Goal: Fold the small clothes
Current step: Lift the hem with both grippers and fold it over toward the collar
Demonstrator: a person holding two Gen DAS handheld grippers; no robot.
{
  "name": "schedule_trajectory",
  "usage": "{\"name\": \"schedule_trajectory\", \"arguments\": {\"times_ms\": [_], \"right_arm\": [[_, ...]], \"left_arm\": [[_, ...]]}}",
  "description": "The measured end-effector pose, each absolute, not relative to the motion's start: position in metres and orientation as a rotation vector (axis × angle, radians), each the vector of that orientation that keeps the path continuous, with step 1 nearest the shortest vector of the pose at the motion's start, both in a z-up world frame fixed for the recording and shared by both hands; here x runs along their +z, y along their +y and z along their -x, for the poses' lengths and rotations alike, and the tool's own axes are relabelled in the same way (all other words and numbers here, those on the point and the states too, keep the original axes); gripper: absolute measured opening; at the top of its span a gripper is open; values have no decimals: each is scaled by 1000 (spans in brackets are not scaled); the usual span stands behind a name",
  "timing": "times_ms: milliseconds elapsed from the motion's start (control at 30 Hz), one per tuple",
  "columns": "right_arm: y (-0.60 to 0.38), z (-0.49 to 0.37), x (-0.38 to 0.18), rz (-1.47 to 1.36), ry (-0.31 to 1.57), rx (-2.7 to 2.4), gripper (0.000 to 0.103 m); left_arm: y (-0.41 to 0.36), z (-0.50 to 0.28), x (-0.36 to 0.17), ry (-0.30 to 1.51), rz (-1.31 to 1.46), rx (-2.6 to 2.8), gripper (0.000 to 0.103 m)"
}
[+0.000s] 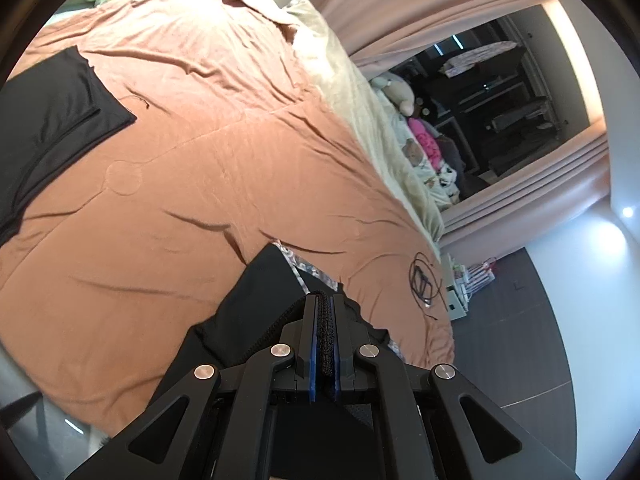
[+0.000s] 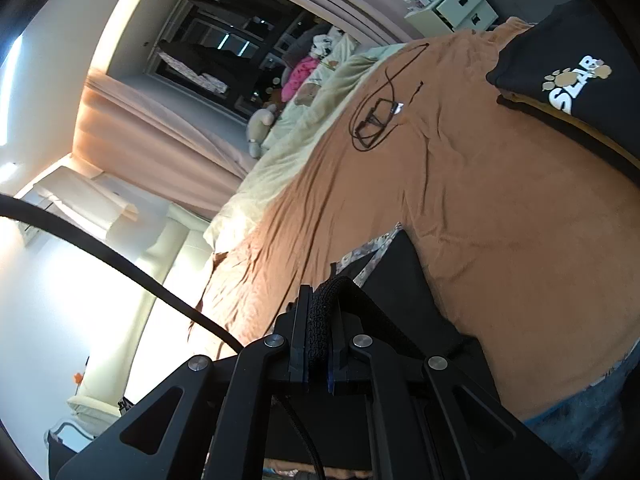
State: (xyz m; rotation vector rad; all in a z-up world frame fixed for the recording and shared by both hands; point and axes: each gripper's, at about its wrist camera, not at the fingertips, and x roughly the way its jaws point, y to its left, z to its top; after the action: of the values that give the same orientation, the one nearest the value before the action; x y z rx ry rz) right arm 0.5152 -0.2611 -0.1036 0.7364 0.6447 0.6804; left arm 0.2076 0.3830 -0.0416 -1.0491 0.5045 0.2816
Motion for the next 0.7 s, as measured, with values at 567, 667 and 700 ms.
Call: {"name": "schedule_trajectory", "arguments": {"times_ms": [567,667,700], "right_arm": [[-211,-570,-100,-667,763,549,2],[-207,-575,-100,-665,785,529,2],[-206,-576,-100,-666,792,523,2]], "left_arm": [[429,-327,-120,687,1016,366,5],[432,-345,-130,724,964,378,5],[434,-350,-133,736,957,383,5]]}}
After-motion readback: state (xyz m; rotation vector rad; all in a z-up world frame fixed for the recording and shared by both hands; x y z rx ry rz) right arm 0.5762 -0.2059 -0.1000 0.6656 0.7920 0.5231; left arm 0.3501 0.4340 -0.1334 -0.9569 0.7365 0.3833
